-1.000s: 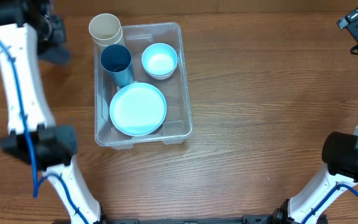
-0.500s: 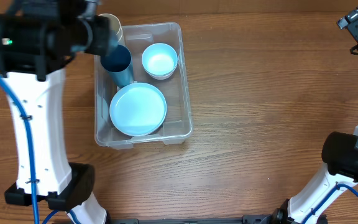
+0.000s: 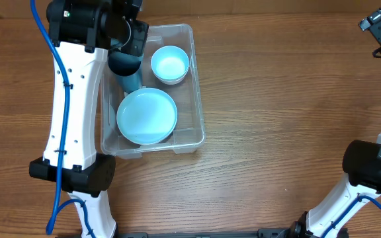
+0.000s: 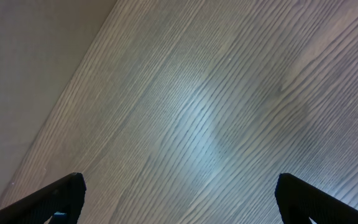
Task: Pack container
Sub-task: 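Lower the second blue cup into the blue cup in the bin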
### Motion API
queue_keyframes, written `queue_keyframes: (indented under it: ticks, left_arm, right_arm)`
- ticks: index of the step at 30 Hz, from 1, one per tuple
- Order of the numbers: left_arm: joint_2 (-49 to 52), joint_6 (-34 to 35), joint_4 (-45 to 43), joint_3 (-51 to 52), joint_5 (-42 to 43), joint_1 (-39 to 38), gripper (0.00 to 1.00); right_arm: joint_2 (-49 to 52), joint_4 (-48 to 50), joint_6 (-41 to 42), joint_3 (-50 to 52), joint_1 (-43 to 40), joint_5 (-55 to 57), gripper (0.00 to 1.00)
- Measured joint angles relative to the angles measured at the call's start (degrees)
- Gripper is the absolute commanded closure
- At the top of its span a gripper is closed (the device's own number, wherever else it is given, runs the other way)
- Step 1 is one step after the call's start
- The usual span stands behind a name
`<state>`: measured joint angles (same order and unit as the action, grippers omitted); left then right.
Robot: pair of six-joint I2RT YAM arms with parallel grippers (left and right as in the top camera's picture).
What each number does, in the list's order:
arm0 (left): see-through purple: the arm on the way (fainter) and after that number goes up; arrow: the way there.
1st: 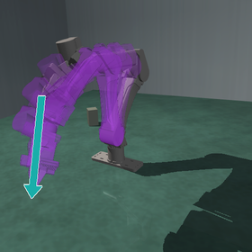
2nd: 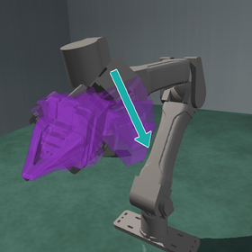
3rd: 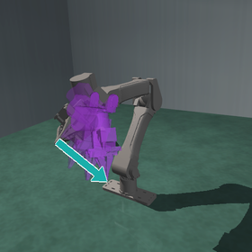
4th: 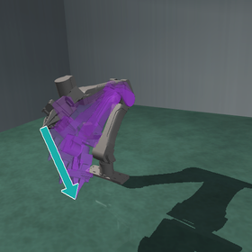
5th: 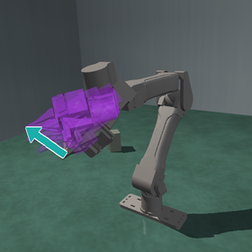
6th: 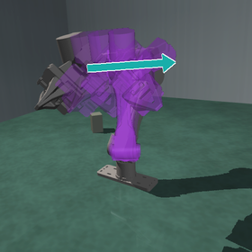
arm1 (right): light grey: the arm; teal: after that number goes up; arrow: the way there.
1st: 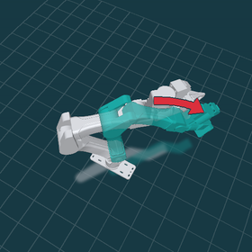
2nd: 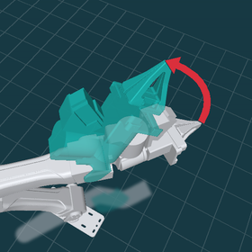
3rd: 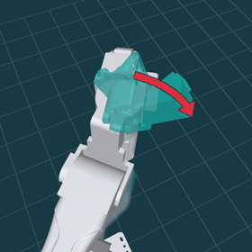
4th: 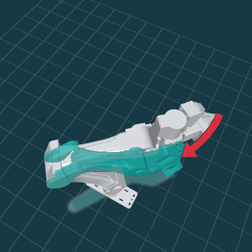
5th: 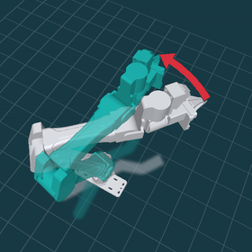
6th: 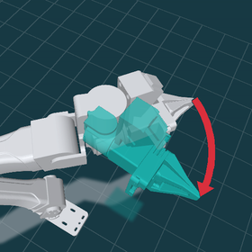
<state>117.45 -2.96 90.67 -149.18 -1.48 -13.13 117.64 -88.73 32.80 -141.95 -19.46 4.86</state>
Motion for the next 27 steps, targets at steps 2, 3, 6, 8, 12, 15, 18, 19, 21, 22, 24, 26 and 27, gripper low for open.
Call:
queue_keyframes:
  ticks: [2, 3, 6, 8, 12, 15, 18, 19, 21, 22, 24, 26, 27]
  left_arm:
    - [0.0, 0.0, 1.2, 0.0, -0.7, 0.0, 0.96]
    - [0.0, 0.0, 1.99, 0.0, -1.46, 0.0, 0.96]
    - [0.0, 0.0, 2.75, 0.0, -2.56, 0.02, 0.96]
    - [0.0, 0.0, 2.86, 0.0, -3.52, 0.0, 0.82]
    - [0.0, -0.11, 2.99, 0.0, -5.31, 0.02, 0.61]
    - [0.0, -0.15, 2.99, 0.0, -6.58, 0.02, 0.61]
    - [0.0, -0.17, 2.99, 0.0, -7.21, 0.02, 0.56]
    - [0.0, -0.17, 2.99, 0.0, -7.39, 0.02, 0.53]
    - [0.0, -0.2, 3.3, 0.0, -8.04, 0.02, 0.47]
    - [0.0, 0.0, 4.04, 0.0, -8.41, 0.02, 0.46]
    - [0.0, 0.33, 5.11, 0.0, -9.25, 0.02, 0.41]
    - [-0.44, 1.42, 5.51, 0.0, -9.94, 0.15, 0.34]
    - [-1.05, 1.57, 5.53, 0.0, -9.97, 0.42, 0.27]
  right_arm:
    - [0.0, 0.0, 0.02, 0.0, 0.02, 0.0, 0.0]
    - [0.0, 0.0, 0.0, 0.0, 0.02, 0.0, 0.0]
    - [0.0, 0.0, 0.0, 0.0, 0.0, -0.02, 0.0]
    - [0.0, 0.0, -0.02, 0.0, 0.0, 0.0, 0.0]
    - [0.0, 0.02, -0.02, 0.0, 0.0, -0.02, 0.0]
    - [0.0, 0.0, 0.0, 0.0, 0.0, 0.02, 0.0]
    - [0.0, 0.02, -0.02, 0.0, 0.0, 0.0, 0.0]
    - [0.0, 0.02, 0.0, 0.0, 0.0, 0.02, 0.0]
    - [0.0, 0.0, 0.0, 0.0, 0.0, 0.0, 0.0]
    - [0.0, 0.0, 0.0, 0.0, 0.0, 0.02, 0.0]
    - [0.0, 0.02, 0.0, 0.0, 0.0, 0.0, 0.0]
    - [0.0, 0.0, 0.0, 0.0, 0.0, 0.0, 0.0]
    - [0.0, 0.02, 0.0, 0.0, 0.02, 0.0, 0.0]
